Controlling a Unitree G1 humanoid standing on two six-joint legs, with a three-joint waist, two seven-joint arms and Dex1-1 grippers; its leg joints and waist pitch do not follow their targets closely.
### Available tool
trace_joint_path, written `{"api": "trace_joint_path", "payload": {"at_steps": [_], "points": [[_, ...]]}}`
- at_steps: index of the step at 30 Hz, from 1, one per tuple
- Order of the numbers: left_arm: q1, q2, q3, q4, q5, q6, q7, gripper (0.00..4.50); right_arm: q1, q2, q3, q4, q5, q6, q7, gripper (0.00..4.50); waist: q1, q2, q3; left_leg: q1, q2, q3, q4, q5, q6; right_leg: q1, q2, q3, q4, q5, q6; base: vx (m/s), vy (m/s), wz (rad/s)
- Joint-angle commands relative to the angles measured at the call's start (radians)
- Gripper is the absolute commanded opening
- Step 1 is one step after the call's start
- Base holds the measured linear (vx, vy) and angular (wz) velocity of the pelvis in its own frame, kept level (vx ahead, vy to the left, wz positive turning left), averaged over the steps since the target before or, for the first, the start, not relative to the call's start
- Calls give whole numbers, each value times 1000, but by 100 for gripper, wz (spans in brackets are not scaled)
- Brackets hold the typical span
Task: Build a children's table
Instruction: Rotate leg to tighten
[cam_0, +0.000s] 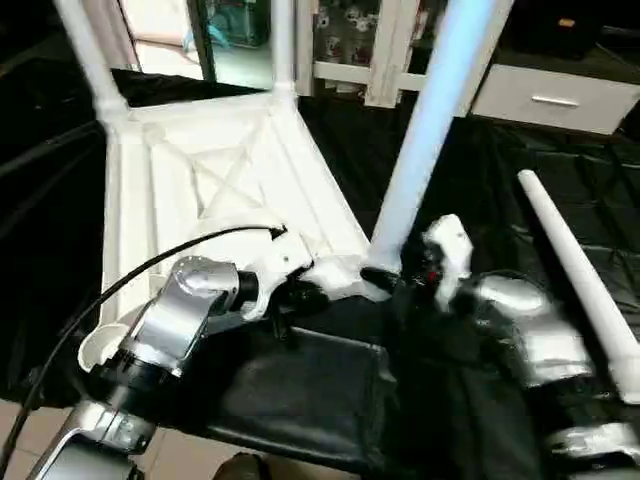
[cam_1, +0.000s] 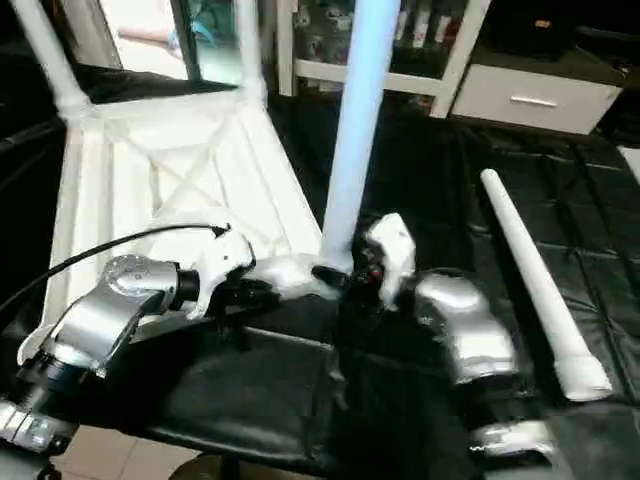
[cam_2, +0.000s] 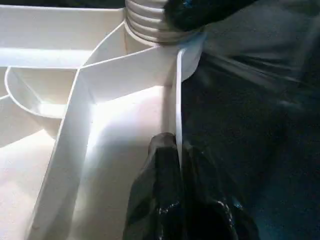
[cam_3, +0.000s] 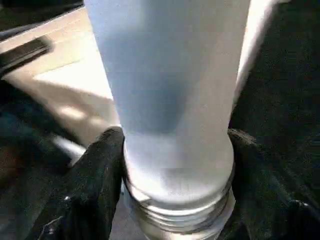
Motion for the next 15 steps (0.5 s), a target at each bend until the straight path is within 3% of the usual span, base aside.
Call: {"api": "trace_joint_path", "payload": {"at_steps": [1,4,6,15], "points": [[-27,-72,-16,-14,-55,-12,2,0,-6,21,-19,-4,-27,34,-121,272,-5,-17,-69,23,47,-21,-68,-243,44,39,-47,32,-65,-351,-200,0,0,0],[-138,-197,13,87,-29,48,166,0,4,155,-5,47,-102,18,-357,271,-13,-16,-68,24,44,-19,-69,-261,24,33,-46,35,-70,-354,-194,0,0,0],[-170,-237,18,106,-28,72,203,0,1,205,-5,77,-125,9,-448,270,-15,-17,-72,20,41,-22,-69,-247,20,41,-50,33,-68,-337,-196,0,0,0],[-202,-280,12,113,-19,91,237,0,-3,313,12,85,-122,-39,-508,270,-19,-16,-73,16,41,-19,-64,-207,75,45,-44,30,-62,-233,-208,0,0,0]]}}
